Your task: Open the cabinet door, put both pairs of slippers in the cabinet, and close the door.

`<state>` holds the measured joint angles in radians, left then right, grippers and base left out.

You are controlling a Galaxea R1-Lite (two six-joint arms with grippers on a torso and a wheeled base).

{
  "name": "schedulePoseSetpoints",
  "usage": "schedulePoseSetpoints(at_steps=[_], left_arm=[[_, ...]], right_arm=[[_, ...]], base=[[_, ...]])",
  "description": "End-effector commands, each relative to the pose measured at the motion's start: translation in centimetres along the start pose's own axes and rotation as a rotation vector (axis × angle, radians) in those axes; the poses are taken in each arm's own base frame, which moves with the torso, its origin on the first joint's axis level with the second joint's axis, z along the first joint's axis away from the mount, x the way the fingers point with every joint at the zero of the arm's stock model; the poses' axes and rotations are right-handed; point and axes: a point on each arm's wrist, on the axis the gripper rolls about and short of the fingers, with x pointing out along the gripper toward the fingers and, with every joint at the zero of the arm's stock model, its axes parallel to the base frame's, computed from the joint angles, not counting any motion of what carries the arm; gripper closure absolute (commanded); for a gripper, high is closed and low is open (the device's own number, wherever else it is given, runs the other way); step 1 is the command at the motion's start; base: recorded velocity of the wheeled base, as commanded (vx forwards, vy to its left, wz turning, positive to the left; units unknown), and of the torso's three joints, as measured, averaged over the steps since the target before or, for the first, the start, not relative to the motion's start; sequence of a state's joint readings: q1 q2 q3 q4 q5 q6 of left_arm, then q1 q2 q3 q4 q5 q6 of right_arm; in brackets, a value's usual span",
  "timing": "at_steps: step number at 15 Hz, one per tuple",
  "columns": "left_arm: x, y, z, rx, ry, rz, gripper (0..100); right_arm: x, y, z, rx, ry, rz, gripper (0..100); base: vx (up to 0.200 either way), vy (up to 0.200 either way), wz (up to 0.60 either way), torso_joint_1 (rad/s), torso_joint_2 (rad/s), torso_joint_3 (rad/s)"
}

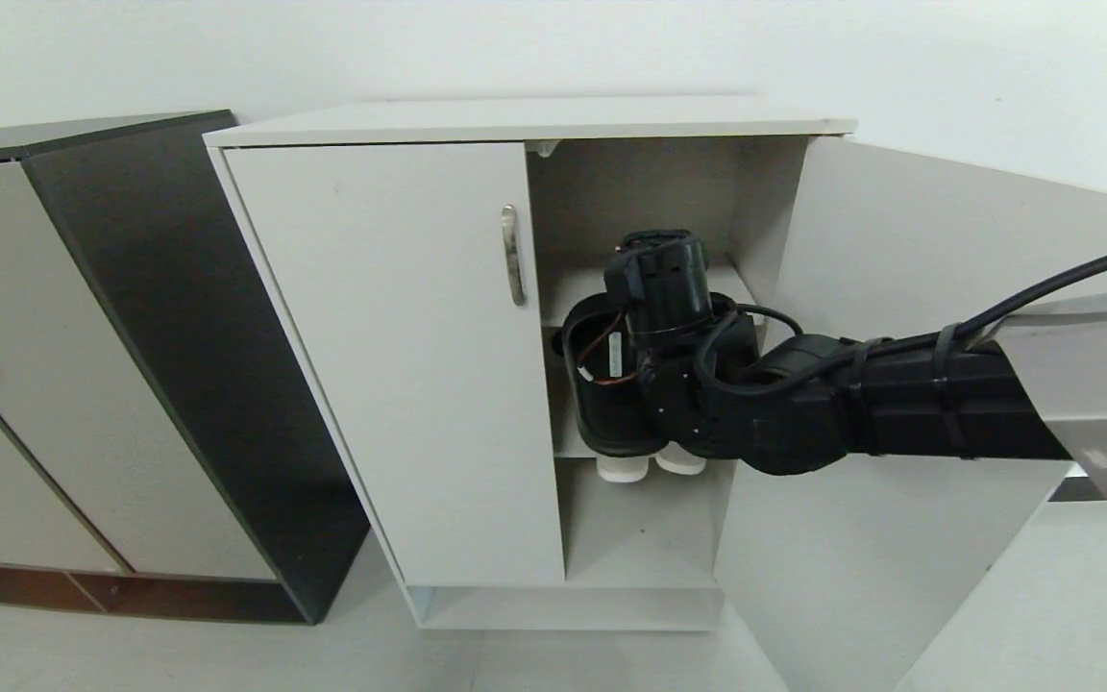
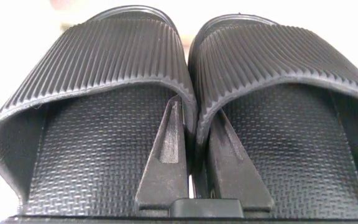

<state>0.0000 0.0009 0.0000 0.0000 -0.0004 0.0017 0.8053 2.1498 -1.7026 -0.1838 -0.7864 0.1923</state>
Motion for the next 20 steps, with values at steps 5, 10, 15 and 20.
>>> schedulePoseSetpoints(at_steps=[5,10,15,20], left_arm=[[0.0,0.0,0.0,0.000,0.001,0.000,100],[0.0,0.0,0.0,-0.002,0.001,-0.001,100],[0.0,0.0,0.0,-0.002,0.001,0.000,100],[0.0,0.0,0.0,-0.003,0.001,0.000,100]], right_arm=[[0.0,-0.4,0.5,0.005,-0.010,-0.014,100],[1.9,-0.8,-0.7,0.011,-0.008,-0.026,100],[3.7,-1.2,0.4,0.030,-0.044,-0.013,100],[6.0,-1.9,1.7,0.041,-0.041,-0.052,100]], base=[[0.200,0.000,0.00,0.001,0.00,0.002],[0.040,0.000,0.00,0.000,0.00,0.000],[0.000,0.000,0.00,0.000,0.00,0.000],[0.000,0.000,0.00,0.000,0.00,0.000]])
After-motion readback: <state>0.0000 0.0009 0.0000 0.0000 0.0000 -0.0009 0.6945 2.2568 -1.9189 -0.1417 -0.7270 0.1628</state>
